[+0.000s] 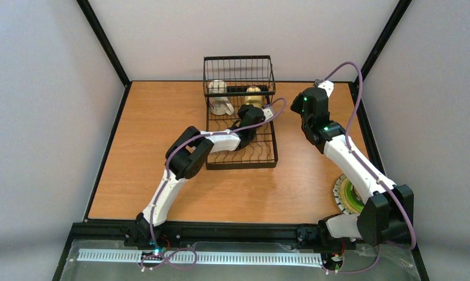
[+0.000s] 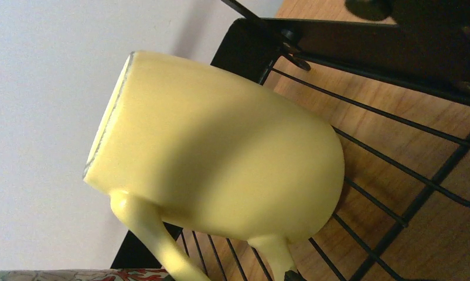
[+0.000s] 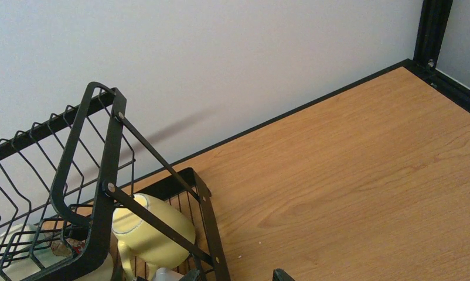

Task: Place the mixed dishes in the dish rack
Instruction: Adjust the cup in the dish rack, then move the dish rack to the center of the board.

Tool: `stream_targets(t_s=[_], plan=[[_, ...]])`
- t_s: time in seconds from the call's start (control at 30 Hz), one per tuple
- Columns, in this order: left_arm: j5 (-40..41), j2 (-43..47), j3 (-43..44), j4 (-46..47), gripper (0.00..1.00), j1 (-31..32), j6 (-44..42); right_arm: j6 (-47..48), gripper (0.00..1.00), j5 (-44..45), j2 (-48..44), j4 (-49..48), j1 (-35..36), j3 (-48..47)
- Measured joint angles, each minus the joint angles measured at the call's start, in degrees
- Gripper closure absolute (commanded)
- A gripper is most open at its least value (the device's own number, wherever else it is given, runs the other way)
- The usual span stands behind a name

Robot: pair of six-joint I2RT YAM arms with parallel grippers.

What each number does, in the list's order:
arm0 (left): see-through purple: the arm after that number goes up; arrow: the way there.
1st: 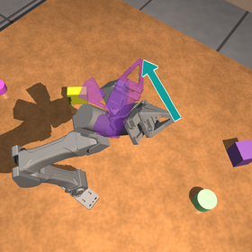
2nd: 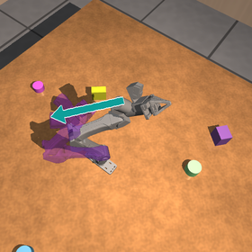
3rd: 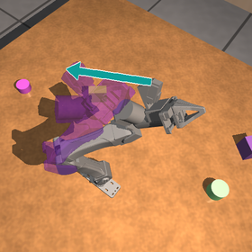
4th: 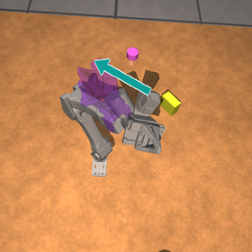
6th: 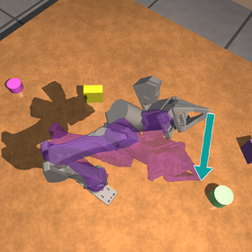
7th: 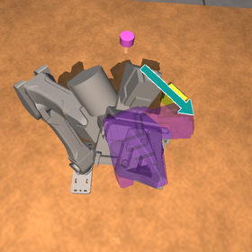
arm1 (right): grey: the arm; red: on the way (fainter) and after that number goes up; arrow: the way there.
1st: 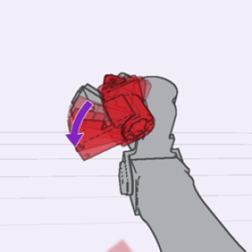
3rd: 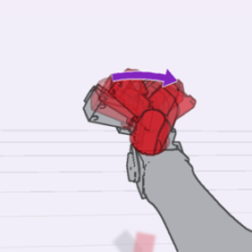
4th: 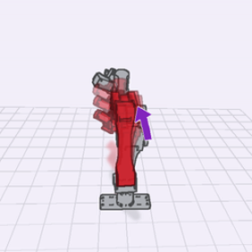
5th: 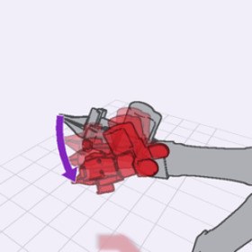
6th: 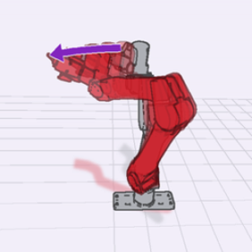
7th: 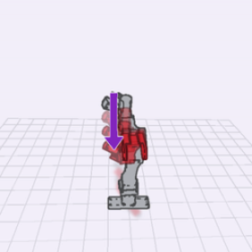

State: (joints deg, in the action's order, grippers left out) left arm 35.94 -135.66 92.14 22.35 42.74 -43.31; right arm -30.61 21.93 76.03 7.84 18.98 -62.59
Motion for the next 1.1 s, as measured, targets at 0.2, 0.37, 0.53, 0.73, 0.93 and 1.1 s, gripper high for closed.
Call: stream_targets(t_s=[0.2,0.37,0.53,0.73,0.93,1.1], plan=[[0.13,-0.7,1.05,-0.39,0.02,-0.26,0.57,0.22,0.3,0.02,0.13,-0.09,0.0,0.0],[0.02,-0.72,1.14,-0.85,0.0,-0.33,1.64,0.39,0.3,0.07,0.13,-0.11,0.0,0.0],[-0.7,0.26,0.61,-3.56,0.0,-0.31,4.2,0.35,0.3,0.09,0.13,-0.09,0.0,0.02],[-1.53,4.24,-3.72,-6.56,0.0,0.76,6.32,0.07,0.3,0.17,-0.72,0.17,0.0,0.72],[-1.62,9.27,-6.97,-9.22,0.0,3.32,8.98,-0.42,0.29,1.03,-3.1,1.49,0.0,2.43],[-1.2,13.44,-8.83,-12.28,0.0,6.64,12.57,-0.87,0.29,1.46,-4.37,3.17,0.0,3.74]])
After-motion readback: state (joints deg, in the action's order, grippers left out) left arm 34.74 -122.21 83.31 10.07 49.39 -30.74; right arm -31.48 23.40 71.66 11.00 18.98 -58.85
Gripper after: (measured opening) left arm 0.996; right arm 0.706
